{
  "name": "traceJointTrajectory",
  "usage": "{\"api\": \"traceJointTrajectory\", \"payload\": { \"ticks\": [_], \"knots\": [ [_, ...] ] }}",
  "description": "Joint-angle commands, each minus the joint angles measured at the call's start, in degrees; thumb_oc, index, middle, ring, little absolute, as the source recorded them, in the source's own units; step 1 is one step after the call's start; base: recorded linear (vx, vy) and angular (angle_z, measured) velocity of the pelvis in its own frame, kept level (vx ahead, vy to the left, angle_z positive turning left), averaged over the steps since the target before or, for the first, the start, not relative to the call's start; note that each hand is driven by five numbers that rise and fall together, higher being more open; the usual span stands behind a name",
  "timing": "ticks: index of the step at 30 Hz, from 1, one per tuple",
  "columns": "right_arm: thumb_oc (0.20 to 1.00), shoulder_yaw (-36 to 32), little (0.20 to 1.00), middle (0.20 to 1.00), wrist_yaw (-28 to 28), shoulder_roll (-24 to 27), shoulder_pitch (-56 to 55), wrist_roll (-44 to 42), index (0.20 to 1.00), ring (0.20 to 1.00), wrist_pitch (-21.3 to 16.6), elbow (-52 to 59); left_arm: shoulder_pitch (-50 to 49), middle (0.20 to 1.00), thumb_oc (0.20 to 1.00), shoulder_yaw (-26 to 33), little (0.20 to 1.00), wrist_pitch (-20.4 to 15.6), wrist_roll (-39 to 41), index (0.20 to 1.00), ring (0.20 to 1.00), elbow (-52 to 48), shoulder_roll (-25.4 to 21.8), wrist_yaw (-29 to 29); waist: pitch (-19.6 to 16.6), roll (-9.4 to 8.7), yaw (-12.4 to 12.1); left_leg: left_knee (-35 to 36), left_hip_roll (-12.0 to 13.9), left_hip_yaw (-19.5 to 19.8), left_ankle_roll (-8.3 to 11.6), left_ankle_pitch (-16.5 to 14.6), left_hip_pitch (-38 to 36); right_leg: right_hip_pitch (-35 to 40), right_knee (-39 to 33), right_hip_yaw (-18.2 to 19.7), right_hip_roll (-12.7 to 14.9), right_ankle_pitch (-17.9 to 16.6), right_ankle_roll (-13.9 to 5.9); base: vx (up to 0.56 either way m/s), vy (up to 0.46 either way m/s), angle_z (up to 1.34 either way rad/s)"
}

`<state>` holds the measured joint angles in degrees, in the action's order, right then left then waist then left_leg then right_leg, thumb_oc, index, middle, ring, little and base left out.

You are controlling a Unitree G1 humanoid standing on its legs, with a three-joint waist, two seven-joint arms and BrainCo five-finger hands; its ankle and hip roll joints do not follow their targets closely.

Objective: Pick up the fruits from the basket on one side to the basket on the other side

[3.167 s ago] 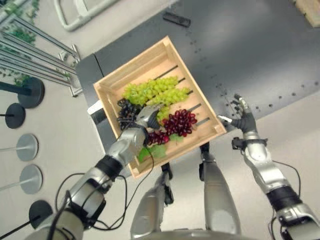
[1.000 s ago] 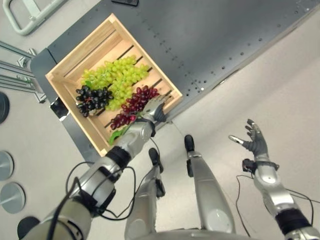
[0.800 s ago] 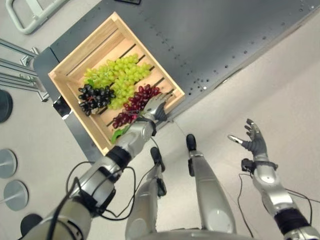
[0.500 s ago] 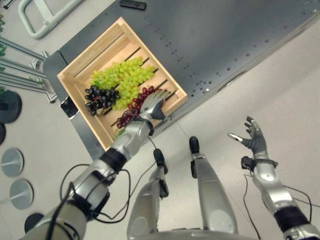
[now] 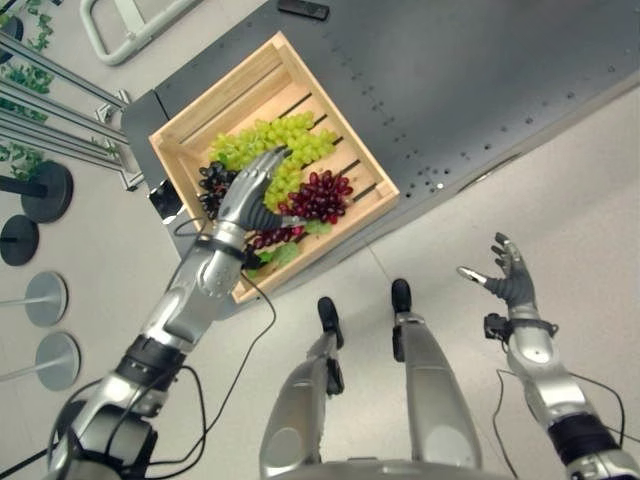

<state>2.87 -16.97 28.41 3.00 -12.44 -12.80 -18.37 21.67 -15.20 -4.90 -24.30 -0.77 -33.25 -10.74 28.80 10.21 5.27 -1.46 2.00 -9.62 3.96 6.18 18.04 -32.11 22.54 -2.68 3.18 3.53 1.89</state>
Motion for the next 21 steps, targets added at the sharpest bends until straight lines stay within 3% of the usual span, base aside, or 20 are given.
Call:
{"api": "traceJointTrajectory", "payload": {
  "ticks": [1, 8, 14, 21],
  "knots": [
    [1.0, -1.95, 1.0, 1.0, 0.58, 0.06, -2.67, 0.36, 1.0, 1.0, -1.87, 2.53, -0.14, 1.0, 1.0, 3.04, 1.0, -1.97, 0.93, 1.0, 1.0, -1.35, -2.06, -0.94, -1.94, -0.67, 0.86, -5.9, -2.0, 0.45, -1.93, -5.02, 2.23, 8.37, -10.49, 0.11, -0.2, -1.77, -4.87, 0.0, 0.0, 0.0],
    [1.0, -2.49, 1.0, 1.0, 0.87, 0.86, -3.11, 0.11, 1.0, 1.0, -1.6, 4.1, 4.7, 1.0, 1.0, 1.67, 1.0, 0.77, -3.15, 1.0, 1.0, 4.22, -2.46, -1.82, -0.76, -1.05, 1.88, -5.69, -1.7, -0.27, -1.86, -4.49, 4.0, 6.23, -10.71, 0.39, -0.26, -2.54, -5.12, 0.0, 0.002, -0.01],
    [1.0, -2.5, 1.0, 1.0, 1.0, 1.39, -4.4, 0.13, 1.0, 1.0, -1.25, 4.63, 12.06, 1.0, 1.0, -2.99, 1.0, 4.14, -9.37, 1.0, 1.0, 14.31, -1.74, -2.66, 0.28, -2.47, 3.27, -5.6, -1.19, -1.34, -1.81, -4.25, 5.54, 4.27, -10.89, 1.05, -0.83, -3.3, -5.41, -0.01, 0.014, -0.08],
    [1.0, -3.44, 1.0, 1.0, 0.5, 1.84, -5.52, -0.37, 1.0, 1.0, -1.78, 5.32, 15.24, 1.0, 1.0, -4.85, 1.0, 5.22, -11.56, 1.0, 1.0, 17.63, -1.25, -3.13, 0.89, -2.95, 3.8, -6.12, -1.07, -2.22, -1.79, -4.48, 7.06, 2.51, -10.94, 1.97, -1.06, -3.69, -5.53, 0.01, 0.006, -0.13]
  ]
}}
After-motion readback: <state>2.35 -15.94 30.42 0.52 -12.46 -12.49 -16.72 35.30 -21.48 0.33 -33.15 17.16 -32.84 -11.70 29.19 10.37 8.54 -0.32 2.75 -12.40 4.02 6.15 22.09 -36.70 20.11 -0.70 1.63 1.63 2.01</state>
